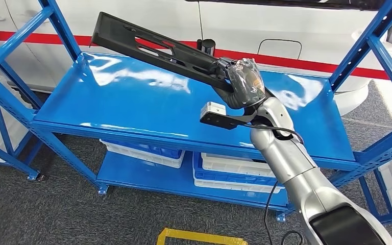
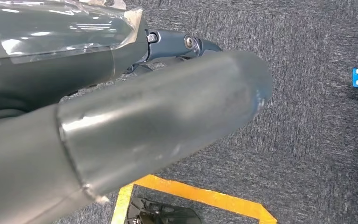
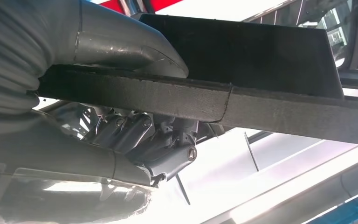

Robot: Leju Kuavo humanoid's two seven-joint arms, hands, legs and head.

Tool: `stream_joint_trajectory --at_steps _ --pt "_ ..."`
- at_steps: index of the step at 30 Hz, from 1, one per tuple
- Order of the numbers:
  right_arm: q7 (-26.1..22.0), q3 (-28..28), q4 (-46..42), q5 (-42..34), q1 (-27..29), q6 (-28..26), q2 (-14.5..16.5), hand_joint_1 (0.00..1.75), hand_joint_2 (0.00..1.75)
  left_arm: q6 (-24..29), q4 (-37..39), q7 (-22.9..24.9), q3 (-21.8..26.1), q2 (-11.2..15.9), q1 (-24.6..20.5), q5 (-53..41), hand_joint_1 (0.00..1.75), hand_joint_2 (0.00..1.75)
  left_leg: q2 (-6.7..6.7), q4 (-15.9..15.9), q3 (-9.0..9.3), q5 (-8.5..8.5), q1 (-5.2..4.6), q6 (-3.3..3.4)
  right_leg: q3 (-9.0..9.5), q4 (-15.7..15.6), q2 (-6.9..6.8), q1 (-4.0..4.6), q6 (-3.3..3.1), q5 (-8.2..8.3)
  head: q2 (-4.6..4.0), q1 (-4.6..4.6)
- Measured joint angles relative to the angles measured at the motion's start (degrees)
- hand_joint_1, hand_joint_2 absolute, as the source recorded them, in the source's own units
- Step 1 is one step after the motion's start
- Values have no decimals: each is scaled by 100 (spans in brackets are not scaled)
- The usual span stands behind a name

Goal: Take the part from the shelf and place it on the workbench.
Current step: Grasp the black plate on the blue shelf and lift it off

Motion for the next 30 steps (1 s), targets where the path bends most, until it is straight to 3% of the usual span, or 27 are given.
stream_joint_trajectory --at_steps 2,4,6,7,9,11,15,16,18,20,22,24,26,27,30 --pt "0 -10 2 8 19 -8 -1 173 175 -7 0 12 -6 1 -10 0 0 0 24 -78 38 47 31 51 -215 428 -15 -4 -39 -228 0 15" --pt "0 -15 13 9 60 -13 -3 173 175 -18 0 22 -8 3 -14 -2 0 0 32 -86 39 52 29 58 -595 1202 -18 4 -68 -522 0 21" --pt "1 -16 33 15 127 -15 -7 173 175 -35 0 38 -8 0 -13 -4 0 0 27 -82 39 50 35 51 -803 1593 -19 -5 -14 -567 0 22" --pt "1 -17 42 20 152 -15 -11 173 175 -42 0 44 -9 -2 -13 -4 0 0 22 -78 39 48 45 42 -771 1504 -22 -20 34 -474 0 24" --pt "4 -23 54 30 163 -26 -20 173 175 -44 0 51 -10 -1 -13 -12 0 0 11 -47 28 29 71 -26 -428 783 -46 -72 148 -161 0 31" --pt "5 -29 64 49 170 -53 -24 173 175 -44 0 60 -11 4 -19 -29 0 0 -2 2 1 9 67 -134 -162 262 -21 -60 149 35 0 32" --pt "5 -44 82 84 229 -81 -27 173 175 -43 0 77 -11 7 -26 -76 0 0 -11 94 -71 -26 84 -257 -214 253 27 -51 -57 55 0 4" --pt "5 -50 82 93 233 -83 -24 173 175 -43 0 80 -12 4 -27 -83 0 0 6 220 -125 -142 99 -267 -231 255 25 -47 -120 73 0 -5" --pt "4 -60 84 114 234 -91 -18 173 175 -43 1 82 -13 3 -35 -99 0 0 29 797 -349 -551 96 -263 -267 249 18 -7 -245 116 0 -13" --pt "4 -66 91 127 247 -95 -17 173 175 -40 2 85 -14 7 -42 -109 0 0 24 1511 -626 -912 67 -245 -329 251 10 65 -330 160 0 -13" --pt "4 -69 99 137 265 -95 -18 173 175 -34 1 93 -14 10 -44 -111 0 0 23 1657 -616 -908 23 -175 -403 252 8 142 -401 215 0 -11" --pt "4 -83 101 149 272 -95 -14 173 175 -27 0 99 -14 12 -54 -119 0 0 18 1021 -188 -641 -57 -22 -458 252 11 204 -438 271 0 -10" --pt "4 -110 101 158 270 -95 -3 173 175 -18 0 98 -14 25 -76 -127 0 0 45 397 207 -471 -142 110 -486 243 7 235 -419 330 0 1" --pt "4 -121 101 161 269 -95 6 173 175 -13 0 98 -14 31 -85 -129 0 0 58 240 289 -442 -181 147 -490 237 -2 227 -394 358 0 2" --pt "3 -138 102 169 268 -95 29 173 175 -4 0 97 -14 37 -93 -133 0 0 85 88 275 -287 -213 172 -521 209 -24 212 -284 433 0 -9"
